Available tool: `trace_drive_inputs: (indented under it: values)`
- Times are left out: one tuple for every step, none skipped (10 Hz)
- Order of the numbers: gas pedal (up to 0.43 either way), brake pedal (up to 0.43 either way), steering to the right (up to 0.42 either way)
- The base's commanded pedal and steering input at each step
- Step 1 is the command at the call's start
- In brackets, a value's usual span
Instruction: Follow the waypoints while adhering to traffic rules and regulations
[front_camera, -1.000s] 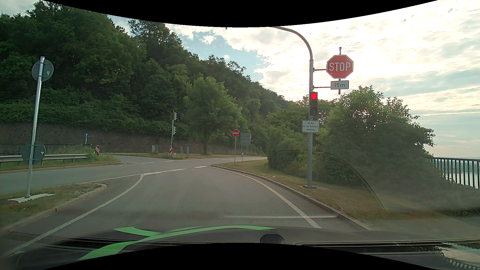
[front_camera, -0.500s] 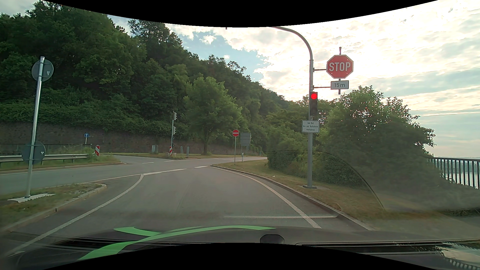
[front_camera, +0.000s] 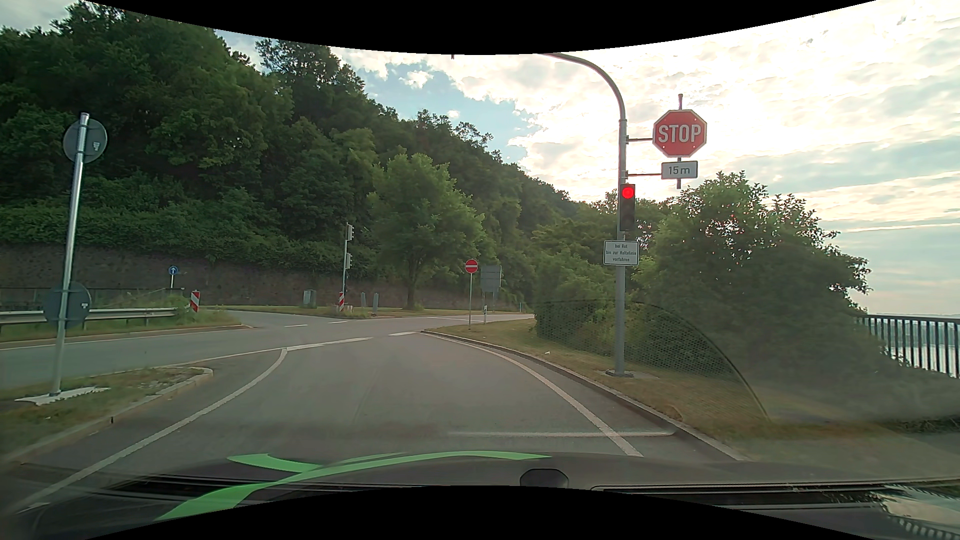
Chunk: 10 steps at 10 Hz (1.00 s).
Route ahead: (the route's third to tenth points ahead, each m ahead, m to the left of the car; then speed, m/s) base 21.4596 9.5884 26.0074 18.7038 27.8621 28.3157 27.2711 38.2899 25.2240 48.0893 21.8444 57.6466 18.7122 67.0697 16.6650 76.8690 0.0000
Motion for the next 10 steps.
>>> trace_drive_inputs:
  values:
    - [0.000, 0.238, -0.097]
    - [0.000, 0.238, -0.097]
    - [0.000, 0.238, -0.097]
    - [0.000, 0.238, -0.097]
    - [0.000, 0.238, -0.096]
    - [0.000, 0.238, -0.096]
    - [0.000, 0.238, -0.096]
    - [0.000, 0.238, -0.097]
    - [0.000, 0.238, -0.096]
    - [0.000, 0.238, -0.096]
